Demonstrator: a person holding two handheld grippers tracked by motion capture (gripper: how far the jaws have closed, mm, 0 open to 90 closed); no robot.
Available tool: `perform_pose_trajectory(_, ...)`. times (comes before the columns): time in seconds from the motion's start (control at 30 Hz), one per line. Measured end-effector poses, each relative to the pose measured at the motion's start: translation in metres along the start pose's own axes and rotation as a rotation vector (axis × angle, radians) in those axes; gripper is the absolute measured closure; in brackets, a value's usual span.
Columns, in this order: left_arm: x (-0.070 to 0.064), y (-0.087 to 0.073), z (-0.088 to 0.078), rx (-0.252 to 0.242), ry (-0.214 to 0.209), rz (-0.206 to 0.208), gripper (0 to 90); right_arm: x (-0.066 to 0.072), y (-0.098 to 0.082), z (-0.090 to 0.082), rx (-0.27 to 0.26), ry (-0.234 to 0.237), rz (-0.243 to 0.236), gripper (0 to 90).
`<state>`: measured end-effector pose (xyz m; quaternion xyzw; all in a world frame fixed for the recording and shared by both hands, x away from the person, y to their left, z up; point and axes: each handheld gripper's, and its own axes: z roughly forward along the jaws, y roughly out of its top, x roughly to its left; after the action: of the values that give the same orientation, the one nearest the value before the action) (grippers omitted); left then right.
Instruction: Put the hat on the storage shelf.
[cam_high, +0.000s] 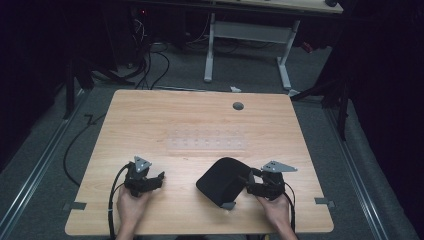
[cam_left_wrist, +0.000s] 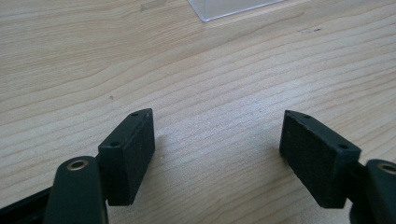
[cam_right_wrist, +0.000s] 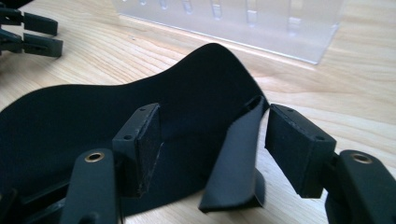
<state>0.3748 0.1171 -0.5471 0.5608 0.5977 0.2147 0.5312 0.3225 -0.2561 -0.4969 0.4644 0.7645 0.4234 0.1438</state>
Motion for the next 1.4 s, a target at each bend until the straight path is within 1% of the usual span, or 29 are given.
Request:
perform_pose_trajectory(0.03, 0.000, 0.000, 0.000, 0.001, 0.000, 0.000, 27.0, 0.000, 0.001, 0.003, 0.005, 0.009, 0.013, 37.2)
perform_pose_trajectory(0.1, 0.000, 0.000, 0.000, 0.000, 0.000, 0.001, 27.0, -0.001, 0.001, 0.005, 0.007, 0.015, 0.018, 37.7)
perform_pose_trajectory(0.17, 0.000, 0.000, 0.000, 0.001, 0.000, 0.001, 27.0, -0.002, 0.002, 0.012, 0.017, 0.033, 0.031, 39.6)
perform_pose_trajectory(0.33, 0.000, 0.000, 0.000, 0.001, 0.000, 0.001, 26.8, -0.002, 0.002, 0.022, 0.037, 0.049, 0.035, 41.8)
perform_pose_trajectory(0.4, 0.000, 0.000, 0.000, 0.001, 0.000, 0.001, 26.8, -0.002, 0.002, 0.023, 0.037, 0.049, 0.035, 42.3)
perform_pose_trajectory(0.47, 0.000, 0.000, 0.000, 0.001, -0.001, 0.001, 26.7, -0.001, 0.001, 0.028, 0.037, 0.052, 0.024, 44.6)
perform_pose_trajectory(0.6, -0.001, 0.000, 0.000, 0.000, -0.003, 0.002, 27.2, 0.004, -0.002, 0.031, 0.042, 0.021, -0.017, 49.4)
perform_pose_trajectory(0.63, -0.001, 0.000, 0.000, 0.000, -0.003, 0.002, 27.4, 0.004, -0.002, 0.031, 0.042, 0.021, -0.017, 49.4)
perform_pose_trajectory(0.67, -0.001, 0.000, 0.000, 0.000, -0.004, 0.002, 27.7, 0.005, -0.004, 0.029, 0.032, 0.033, -0.022, 53.3)
perform_pose_trajectory(0.77, -0.001, 0.000, 0.000, 0.000, -0.011, 0.004, 29.0, 0.002, -0.006, 0.027, 0.022, 0.060, -0.014, 58.3)
perform_pose_trajectory(0.83, -0.001, 0.000, 0.000, 0.002, -0.014, 0.003, 29.6, -0.001, -0.008, 0.026, 0.013, 0.097, -0.014, 63.2)
perform_pose_trajectory(0.87, -0.002, 0.000, 0.000, 0.004, -0.023, 0.007, 30.3, -0.002, -0.008, 0.026, 0.012, 0.108, -0.017, 65.3)
perform_pose_trajectory(0.93, -0.002, -0.001, 0.000, 0.003, -0.026, 0.008, 31.3, -0.004, -0.009, 0.024, 0.011, 0.134, -0.011, 69.2)
perform_pose_trajectory(0.97, -0.002, -0.001, 0.000, 0.003, -0.026, 0.008, 31.4, -0.004, -0.009, 0.024, 0.011, 0.134, -0.011, 69.2)
perform_pose_trajectory(1.0, -0.002, -0.001, 0.000, 0.003, -0.026, 0.008, 31.4, -0.004, -0.009, 0.023, 0.013, 0.145, -0.008, 71.2)
perform_pose_trajectory(1.03, -0.002, -0.001, 0.000, 0.004, -0.026, 0.008, 31.3, -0.005, -0.011, 0.021, 0.009, 0.164, -0.013, 75.4)
perform_pose_trajectory(1.13, -0.002, -0.001, 0.000, 0.006, -0.025, 0.009, 29.9, -0.006, -0.012, 0.018, 0.007, 0.190, -0.006, 79.1)
perform_pose_trajectory(1.27, -0.002, -0.001, 0.000, 0.009, -0.022, 0.009, 27.9, -0.004, -0.012, 0.014, 0.002, 0.206, -0.017, 81.8)
perform_pose_trajectory(1.4, -0.002, -0.001, 0.000, 0.011, -0.023, 0.011, 27.6, -0.002, -0.011, 0.011, -0.004, 0.209, -0.022, 83.1)
